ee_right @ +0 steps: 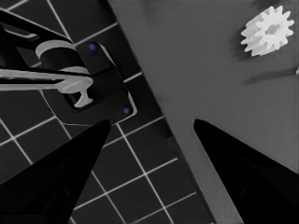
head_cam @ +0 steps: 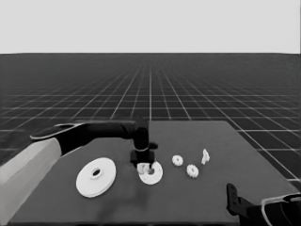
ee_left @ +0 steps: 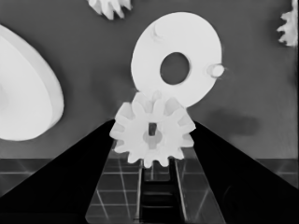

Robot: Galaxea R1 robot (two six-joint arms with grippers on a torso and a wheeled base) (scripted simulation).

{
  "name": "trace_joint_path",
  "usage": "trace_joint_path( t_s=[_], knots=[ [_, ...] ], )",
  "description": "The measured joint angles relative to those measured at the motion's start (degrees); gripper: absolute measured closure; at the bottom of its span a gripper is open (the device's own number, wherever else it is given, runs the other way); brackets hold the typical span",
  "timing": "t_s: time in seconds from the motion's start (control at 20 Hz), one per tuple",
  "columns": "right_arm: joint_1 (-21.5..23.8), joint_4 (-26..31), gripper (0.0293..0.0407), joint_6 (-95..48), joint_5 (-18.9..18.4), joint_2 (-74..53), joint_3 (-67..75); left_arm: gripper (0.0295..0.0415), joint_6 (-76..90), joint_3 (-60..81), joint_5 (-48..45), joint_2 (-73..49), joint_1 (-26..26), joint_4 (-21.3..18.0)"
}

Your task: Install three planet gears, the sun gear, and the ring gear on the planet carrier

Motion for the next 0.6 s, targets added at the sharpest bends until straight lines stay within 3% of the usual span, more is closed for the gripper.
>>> trace_joint_path(
  t_s=[0.3, 0.4, 0.6],
  knots=[
    [0.0, 0.0, 0.0315, 0.0, 0.0, 0.0, 0.0, 0.0398, -1.1, -0.6, 0.2, 1.6, 0.1, 0.1],
    [0.0, 0.0, 0.0315, 0.0, 0.0, 0.0, 0.0, 0.0398, 1.2, -3.7, -0.5, 2.2, 6.6, 6.6],
    [0.0, 0.0, 0.0315, 0.0, 0.0, 0.0, 0.0, 0.0399, 2.7, -5.9, -1.4, 2.7, 9.5, 9.4]
  ],
)
